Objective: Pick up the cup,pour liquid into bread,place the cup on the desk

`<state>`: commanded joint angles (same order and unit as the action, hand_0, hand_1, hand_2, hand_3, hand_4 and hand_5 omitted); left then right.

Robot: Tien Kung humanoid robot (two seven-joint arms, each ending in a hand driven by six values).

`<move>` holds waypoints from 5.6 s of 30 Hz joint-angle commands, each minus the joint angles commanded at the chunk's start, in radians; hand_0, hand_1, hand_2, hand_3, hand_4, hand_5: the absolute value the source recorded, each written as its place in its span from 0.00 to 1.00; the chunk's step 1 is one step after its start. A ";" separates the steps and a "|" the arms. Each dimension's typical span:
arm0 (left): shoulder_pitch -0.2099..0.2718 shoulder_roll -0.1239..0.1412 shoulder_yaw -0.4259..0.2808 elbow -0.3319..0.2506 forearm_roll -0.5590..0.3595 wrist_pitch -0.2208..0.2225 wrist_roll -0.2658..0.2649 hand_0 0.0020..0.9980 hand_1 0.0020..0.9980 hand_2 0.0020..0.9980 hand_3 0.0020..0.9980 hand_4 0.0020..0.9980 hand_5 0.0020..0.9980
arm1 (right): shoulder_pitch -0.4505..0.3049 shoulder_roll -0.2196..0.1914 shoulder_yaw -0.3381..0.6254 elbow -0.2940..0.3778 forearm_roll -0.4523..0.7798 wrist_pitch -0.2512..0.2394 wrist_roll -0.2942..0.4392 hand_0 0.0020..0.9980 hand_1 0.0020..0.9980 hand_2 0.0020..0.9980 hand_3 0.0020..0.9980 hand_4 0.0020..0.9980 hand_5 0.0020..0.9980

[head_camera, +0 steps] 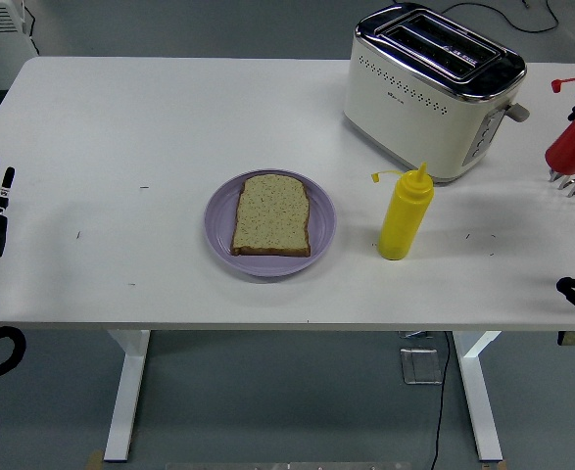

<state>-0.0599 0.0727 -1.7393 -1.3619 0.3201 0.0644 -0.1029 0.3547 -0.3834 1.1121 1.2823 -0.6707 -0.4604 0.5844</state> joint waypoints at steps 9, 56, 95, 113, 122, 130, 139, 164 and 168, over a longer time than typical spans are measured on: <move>0.000 0.000 -0.002 0.000 0.000 0.000 0.000 0.80 0.79 0.82 0.73 0.52 1.00 | -0.020 0.028 -0.087 -0.052 -0.006 -0.019 0.056 0.15 0.13 0.24 0.33 0.27 0.17; 0.002 -0.003 -0.001 0.002 -0.001 -0.001 -0.002 0.80 0.79 0.82 0.73 0.52 1.00 | 0.013 0.113 -0.282 -0.211 0.044 -0.031 0.061 0.16 0.14 0.26 0.33 0.24 0.29; 0.005 -0.004 0.004 0.002 -0.003 -0.001 -0.003 0.80 0.79 0.82 0.73 0.52 1.00 | 0.019 0.127 -0.292 -0.257 0.054 -0.049 0.061 0.26 0.28 0.35 0.40 0.49 0.18; 0.002 -0.003 -0.001 0.002 -0.002 -0.001 -0.003 0.80 0.79 0.82 0.73 0.52 1.00 | -0.005 0.109 -0.329 -0.240 0.000 -0.085 0.061 0.48 0.50 0.50 0.53 0.58 0.15; 0.002 -0.003 -0.002 0.001 -0.003 -0.001 -0.003 0.80 0.79 0.82 0.73 0.52 1.00 | -0.012 0.107 -0.334 -0.248 0.001 -0.099 0.061 0.65 0.62 0.63 0.73 0.60 0.14; 0.001 -0.003 -0.003 0.002 -0.003 -0.001 -0.003 0.80 0.79 0.82 0.73 0.52 1.00 | -0.014 0.106 -0.345 -0.252 0.010 -0.104 0.061 0.78 0.71 0.77 0.84 0.63 0.15; 0.001 -0.002 -0.005 0.001 -0.002 -0.001 -0.003 0.80 0.79 0.82 0.73 0.52 1.00 | -0.011 0.107 -0.348 -0.252 0.000 -0.108 0.061 0.81 0.74 0.81 0.88 0.64 0.15; 0.001 -0.002 -0.002 0.001 -0.002 -0.001 -0.004 0.80 0.79 0.82 0.73 0.52 1.00 | -0.038 0.093 -0.322 -0.232 -0.040 -0.106 0.061 0.96 0.86 0.96 1.00 0.70 0.12; 0.003 -0.002 -0.001 0.001 -0.002 0.000 -0.004 0.80 0.79 0.82 0.73 0.52 1.00 | -0.048 0.090 -0.312 -0.228 -0.050 -0.097 0.061 0.97 0.87 0.97 1.00 0.71 0.12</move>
<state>-0.0573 0.0709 -1.7408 -1.3612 0.3180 0.0640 -0.1070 0.3068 -0.2933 0.8005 1.0547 -0.7204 -0.5574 0.6454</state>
